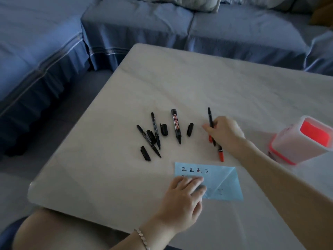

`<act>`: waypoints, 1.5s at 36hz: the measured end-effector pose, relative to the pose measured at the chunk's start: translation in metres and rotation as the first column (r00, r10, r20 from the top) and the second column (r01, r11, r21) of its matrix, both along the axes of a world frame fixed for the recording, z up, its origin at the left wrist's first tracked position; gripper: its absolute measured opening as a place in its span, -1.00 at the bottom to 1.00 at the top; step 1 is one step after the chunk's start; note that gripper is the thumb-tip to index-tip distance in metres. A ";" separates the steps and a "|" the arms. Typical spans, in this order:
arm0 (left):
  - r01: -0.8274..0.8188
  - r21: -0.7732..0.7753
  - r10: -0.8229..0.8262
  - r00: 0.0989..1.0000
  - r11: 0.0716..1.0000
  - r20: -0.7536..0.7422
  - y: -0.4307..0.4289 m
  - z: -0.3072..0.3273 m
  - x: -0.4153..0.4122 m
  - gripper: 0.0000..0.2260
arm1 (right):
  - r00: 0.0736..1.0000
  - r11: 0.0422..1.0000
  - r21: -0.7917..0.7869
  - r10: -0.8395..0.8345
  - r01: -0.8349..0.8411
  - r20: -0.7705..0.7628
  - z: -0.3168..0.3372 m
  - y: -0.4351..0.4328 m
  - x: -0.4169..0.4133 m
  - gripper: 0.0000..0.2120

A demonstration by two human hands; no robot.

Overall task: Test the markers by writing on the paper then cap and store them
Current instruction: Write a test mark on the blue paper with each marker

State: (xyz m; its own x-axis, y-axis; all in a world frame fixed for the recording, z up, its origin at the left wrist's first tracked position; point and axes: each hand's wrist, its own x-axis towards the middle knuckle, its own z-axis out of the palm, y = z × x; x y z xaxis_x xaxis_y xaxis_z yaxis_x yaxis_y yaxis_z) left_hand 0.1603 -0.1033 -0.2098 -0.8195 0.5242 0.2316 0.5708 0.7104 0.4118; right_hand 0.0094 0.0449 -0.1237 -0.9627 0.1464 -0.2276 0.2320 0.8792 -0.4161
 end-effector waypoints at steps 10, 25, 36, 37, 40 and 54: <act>0.007 0.022 -0.006 0.999 1.000 -0.047 -0.004 -0.005 -0.002 -0.78 | 0.992 0.950 0.285 0.124 -0.126 0.023 -0.025 -0.021 -0.014 -0.84; 0.002 0.029 0.001 0.996 1.000 -0.086 -0.002 -0.007 -0.003 -0.78 | 0.973 0.956 0.216 0.165 -0.198 0.162 -0.012 -0.091 -0.023 -0.79; -0.009 -0.006 0.009 0.993 1.000 -0.114 -0.004 -0.007 -0.003 -0.75 | 0.998 0.902 -0.428 -0.065 0.053 -0.014 0.016 -0.050 -0.003 -0.80; -0.016 -0.010 0.014 0.993 1.000 -0.116 -0.005 -0.007 -0.003 -0.75 | 0.993 0.874 -0.481 -0.112 0.075 -0.048 0.020 -0.040 0.003 -0.84; -0.044 -0.017 0.041 0.990 0.999 -0.137 -0.004 -0.008 -0.003 -0.75 | 0.961 0.795 -0.593 -0.247 0.127 -0.126 0.026 -0.008 0.023 -0.81; 0.180 -0.218 -0.204 0.974 0.959 -0.094 0.010 0.007 0.003 -0.61 | 0.929 0.599 -0.790 -0.351 0.128 -0.115 -0.005 0.053 0.118 -0.83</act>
State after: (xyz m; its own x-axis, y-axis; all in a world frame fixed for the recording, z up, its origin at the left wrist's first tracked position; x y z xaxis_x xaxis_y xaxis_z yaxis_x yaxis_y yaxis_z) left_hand 0.1630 -0.0935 -0.2025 -0.6727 0.7157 0.1879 0.7398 0.6452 0.1909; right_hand 0.1278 0.0981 -0.1291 -0.9547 0.2615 -0.1420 0.1846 0.1463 -0.9719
